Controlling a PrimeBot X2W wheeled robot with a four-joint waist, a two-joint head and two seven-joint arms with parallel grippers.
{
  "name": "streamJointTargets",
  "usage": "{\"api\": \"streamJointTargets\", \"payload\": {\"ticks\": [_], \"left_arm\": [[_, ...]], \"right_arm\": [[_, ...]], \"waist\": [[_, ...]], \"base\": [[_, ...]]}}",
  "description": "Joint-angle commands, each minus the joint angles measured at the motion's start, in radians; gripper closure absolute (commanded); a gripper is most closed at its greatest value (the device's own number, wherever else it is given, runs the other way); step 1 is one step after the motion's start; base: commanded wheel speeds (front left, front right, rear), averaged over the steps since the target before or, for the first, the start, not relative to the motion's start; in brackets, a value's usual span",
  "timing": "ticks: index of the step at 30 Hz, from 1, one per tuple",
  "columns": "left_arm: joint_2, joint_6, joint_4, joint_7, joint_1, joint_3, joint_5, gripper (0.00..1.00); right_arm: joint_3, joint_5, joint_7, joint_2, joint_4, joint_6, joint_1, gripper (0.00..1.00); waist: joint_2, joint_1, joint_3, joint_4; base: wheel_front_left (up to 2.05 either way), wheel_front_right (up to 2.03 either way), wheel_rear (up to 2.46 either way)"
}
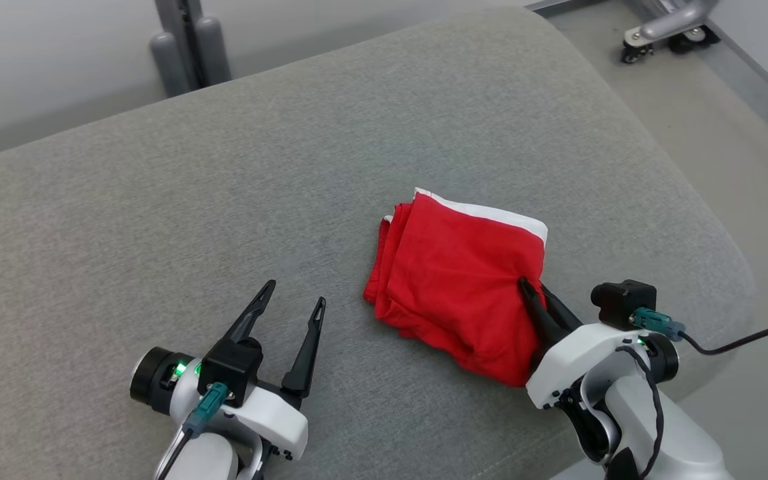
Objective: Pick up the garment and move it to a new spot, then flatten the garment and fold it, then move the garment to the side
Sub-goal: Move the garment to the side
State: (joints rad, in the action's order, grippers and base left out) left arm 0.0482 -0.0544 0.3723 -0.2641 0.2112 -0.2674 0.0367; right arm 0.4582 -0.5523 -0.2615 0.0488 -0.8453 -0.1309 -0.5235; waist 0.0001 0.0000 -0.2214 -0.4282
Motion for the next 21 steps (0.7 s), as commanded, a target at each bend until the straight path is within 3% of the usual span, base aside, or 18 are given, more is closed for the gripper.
{"api": "streamJointTargets", "payload": {"ticks": [1, 6, 10, 21], "left_arm": [[0.005, -0.007, -0.002, 0.000, 0.019, 0.000, -0.006, 0.00], [0.006, -0.017, -0.002, 0.000, 0.034, -0.018, -0.020, 0.00], [0.007, -0.024, -0.002, 0.000, 0.049, -0.030, -0.023, 0.00], [0.022, -0.022, -0.018, 0.000, 0.084, -0.030, -0.029, 0.00]], "right_arm": [[0.000, 0.001, -0.005, 0.004, 0.009, 0.000, 0.004, 1.00], [-0.010, 0.032, -0.005, 0.004, 0.009, 0.000, -0.012, 1.00], [-0.044, 0.102, -0.005, 0.008, -0.024, 0.000, -0.052, 1.00], [-0.111, 0.304, 0.005, 0.203, -0.249, 0.000, -0.274, 1.00]], "waist": [[-0.0001, 0.0000, -0.010, -0.039], [-0.0001, 0.0000, -0.034, -0.052], [-0.0001, 0.0000, -0.060, -0.020], [-0.0001, 0.0000, -0.148, 0.190]], "base": [[0.00, 0.00, 0.00], [0.00, 0.00, 0.00], [0.00, 0.00, 0.00], [0.00, 0.00, 0.00]]}}
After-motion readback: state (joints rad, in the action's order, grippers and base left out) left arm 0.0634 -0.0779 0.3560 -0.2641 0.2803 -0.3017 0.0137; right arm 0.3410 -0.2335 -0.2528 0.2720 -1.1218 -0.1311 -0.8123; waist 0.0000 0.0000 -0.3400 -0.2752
